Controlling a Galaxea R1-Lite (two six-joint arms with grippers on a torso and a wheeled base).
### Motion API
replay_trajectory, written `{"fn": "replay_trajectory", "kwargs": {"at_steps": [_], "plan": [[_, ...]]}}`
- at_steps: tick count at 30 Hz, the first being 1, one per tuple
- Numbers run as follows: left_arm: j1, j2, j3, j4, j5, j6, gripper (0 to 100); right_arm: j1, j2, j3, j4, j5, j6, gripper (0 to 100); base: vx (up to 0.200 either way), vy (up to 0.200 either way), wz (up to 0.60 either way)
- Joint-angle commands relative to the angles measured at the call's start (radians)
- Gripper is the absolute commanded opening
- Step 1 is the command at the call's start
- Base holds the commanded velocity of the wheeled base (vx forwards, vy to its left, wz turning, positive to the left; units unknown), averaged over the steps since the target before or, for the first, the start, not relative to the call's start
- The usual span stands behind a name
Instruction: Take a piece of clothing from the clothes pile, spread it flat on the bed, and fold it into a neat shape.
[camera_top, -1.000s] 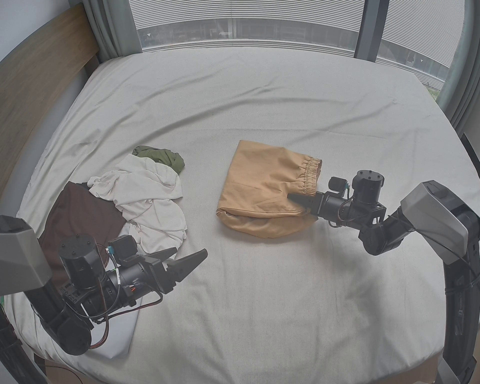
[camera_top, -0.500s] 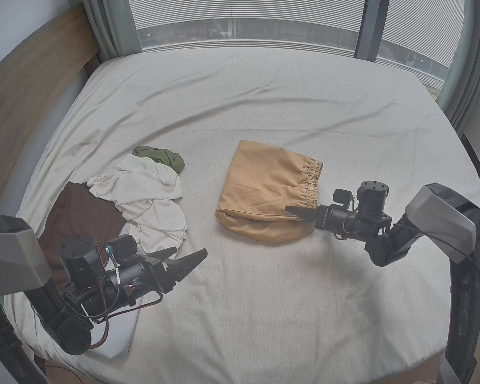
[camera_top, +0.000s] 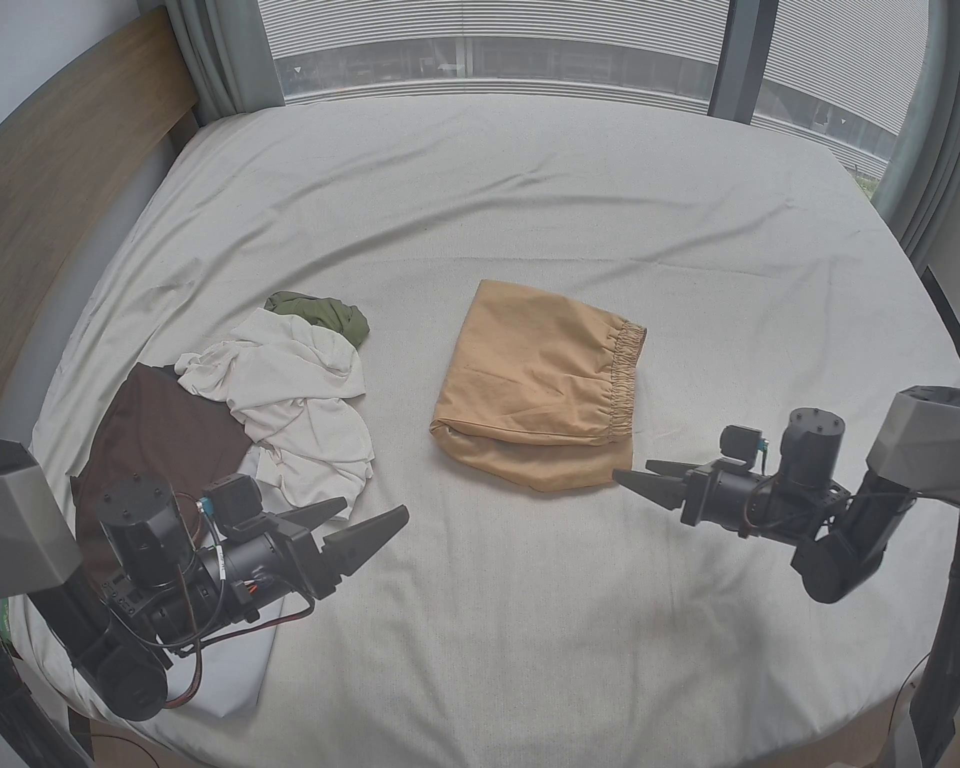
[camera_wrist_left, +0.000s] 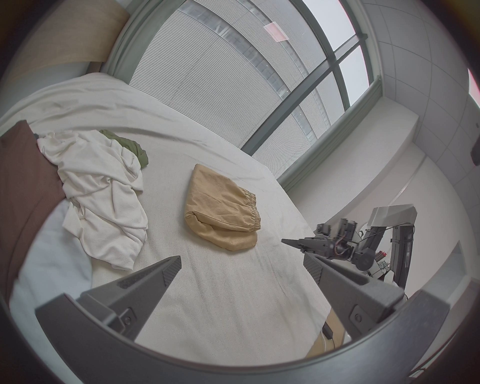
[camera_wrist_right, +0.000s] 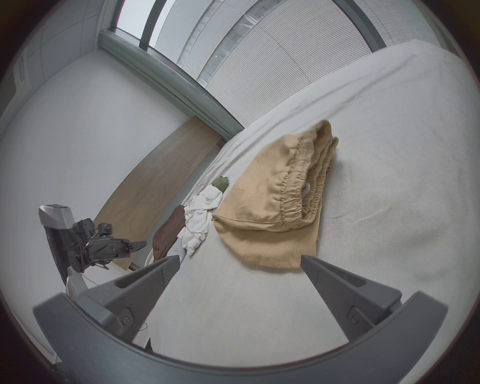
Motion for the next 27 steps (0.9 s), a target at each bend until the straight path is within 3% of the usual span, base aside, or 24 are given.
{"fn": "replay_trajectory", "kwargs": {"at_steps": [1,3,8,12,17,23,27], "plan": [[-0.01,-0.144,0.089,0.0,-0.009,0.048,100,0.0,-0.282,0.291,-0.121,-0.063,-0.045,100,0.0,0.0,0.0],[-0.009,-0.198,0.126,0.001,-0.011,0.114,100,-0.003,-0.356,0.395,-0.162,-0.103,-0.054,100,0.0,0.0,0.0],[-0.032,-0.264,0.158,0.001,-0.011,0.195,100,-0.014,-0.523,0.504,-0.156,-0.107,-0.056,100,0.0,0.0,0.0],[-0.065,-0.305,0.195,0.001,0.001,0.205,100,-0.014,-0.613,0.546,-0.152,-0.112,-0.056,100,0.0,0.0,0.0],[-0.065,-0.451,0.212,0.001,0.054,0.197,100,-0.028,-0.744,0.546,-0.076,-0.17,-0.054,100,0.0,0.0,0.0],[-0.055,-0.635,0.212,0.074,0.067,0.201,100,-0.093,-0.995,0.546,0.129,-0.172,-0.063,100,0.0,0.0,0.0],[-0.027,-0.781,0.212,0.281,0.156,0.203,100,-0.17,-1.25,0.546,0.361,-0.172,-0.071,100,0.0,0.0,0.0]]}}
